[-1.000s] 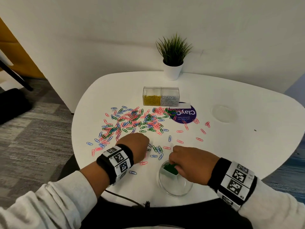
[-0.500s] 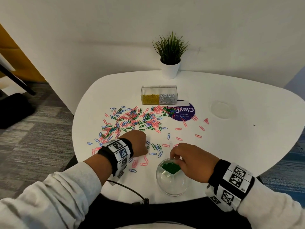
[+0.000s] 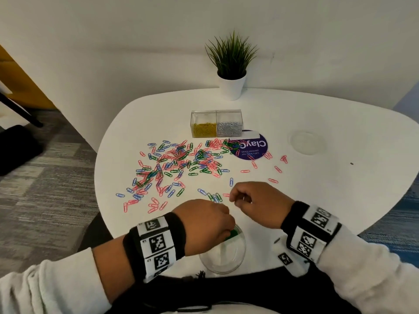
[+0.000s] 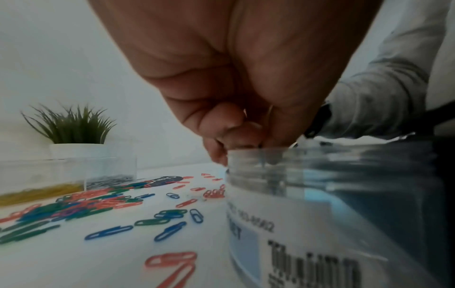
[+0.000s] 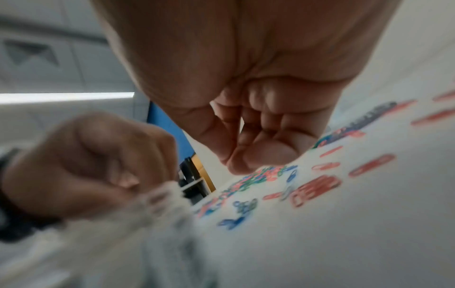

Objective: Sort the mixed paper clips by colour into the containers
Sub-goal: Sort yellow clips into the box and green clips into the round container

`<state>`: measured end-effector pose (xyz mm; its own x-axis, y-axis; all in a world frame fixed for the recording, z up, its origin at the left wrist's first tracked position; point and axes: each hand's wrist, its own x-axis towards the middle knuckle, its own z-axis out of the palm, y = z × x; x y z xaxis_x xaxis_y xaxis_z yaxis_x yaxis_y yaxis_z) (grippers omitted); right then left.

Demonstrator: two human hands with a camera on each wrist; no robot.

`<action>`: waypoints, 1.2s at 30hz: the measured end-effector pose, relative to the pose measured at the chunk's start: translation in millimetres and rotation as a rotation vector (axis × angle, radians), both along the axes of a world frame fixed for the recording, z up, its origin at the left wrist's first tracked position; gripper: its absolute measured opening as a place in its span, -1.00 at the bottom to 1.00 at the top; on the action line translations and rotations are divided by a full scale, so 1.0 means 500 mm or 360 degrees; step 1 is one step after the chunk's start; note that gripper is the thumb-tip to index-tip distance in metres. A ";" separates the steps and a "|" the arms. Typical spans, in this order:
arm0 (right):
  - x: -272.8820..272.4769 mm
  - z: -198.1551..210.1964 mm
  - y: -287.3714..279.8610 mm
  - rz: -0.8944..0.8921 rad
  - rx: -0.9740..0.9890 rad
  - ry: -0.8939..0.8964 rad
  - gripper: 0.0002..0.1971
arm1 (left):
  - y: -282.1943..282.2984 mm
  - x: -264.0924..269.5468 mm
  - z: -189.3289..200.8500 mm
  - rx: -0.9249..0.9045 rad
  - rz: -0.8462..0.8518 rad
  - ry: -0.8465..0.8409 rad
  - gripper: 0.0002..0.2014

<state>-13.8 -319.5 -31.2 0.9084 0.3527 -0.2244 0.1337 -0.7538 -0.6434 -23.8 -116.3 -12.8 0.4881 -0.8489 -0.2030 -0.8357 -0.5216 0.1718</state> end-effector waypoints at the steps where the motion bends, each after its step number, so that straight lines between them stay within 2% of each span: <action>1: 0.017 -0.004 0.006 0.0052 -0.0113 -0.0067 -0.84 | 0.005 0.000 0.003 -0.0003 0.0010 0.0031 -0.71; 3: 0.048 -0.014 0.025 0.0172 -0.0304 -0.0138 -0.80 | 0.018 0.006 0.014 -0.0148 0.0103 0.0159 -0.72; 6: 0.085 -0.020 0.056 0.0262 -0.0445 -0.0150 -0.77 | 0.041 0.041 0.022 -0.0552 0.0447 0.0326 -0.84; 7: 0.093 -0.023 0.064 0.0279 -0.0468 -0.0152 -0.77 | 0.049 0.060 0.019 -0.0594 0.0565 0.0323 -0.86; 9: 0.104 -0.029 0.073 0.0292 -0.0508 -0.0114 -0.77 | 0.059 0.101 0.006 -0.0383 0.0678 0.0226 -0.81; 11: 0.110 -0.037 0.075 0.0307 -0.0545 -0.0114 -0.81 | 0.059 0.131 -0.021 -0.0102 0.0687 0.0101 -0.74; 13: 0.114 -0.042 0.070 0.0302 -0.0553 -0.0111 -0.89 | 0.052 0.146 -0.046 0.0003 0.0669 0.0093 -0.70; 18: 0.119 -0.045 0.043 0.0224 -0.0561 -0.0027 -0.76 | 0.034 0.152 -0.071 0.0019 0.0596 0.0124 -0.72; 24: 0.120 -0.041 0.033 0.0159 -0.0531 0.0051 -0.85 | 0.039 0.156 -0.081 0.0035 0.0576 0.0116 -0.84; 29: 0.083 0.013 0.033 0.0095 -0.0243 -0.0055 -0.86 | 0.050 0.158 -0.081 0.0128 0.0562 0.0088 -0.87; 33: -0.003 0.068 0.047 0.0211 0.0020 -0.0047 -0.90 | 0.068 0.145 -0.040 -0.0168 0.0475 0.0109 -0.88; 36: -0.045 0.060 0.042 0.0396 -0.0109 -0.0050 -0.94 | 0.076 0.109 -0.002 -0.0366 0.0384 0.0228 -0.90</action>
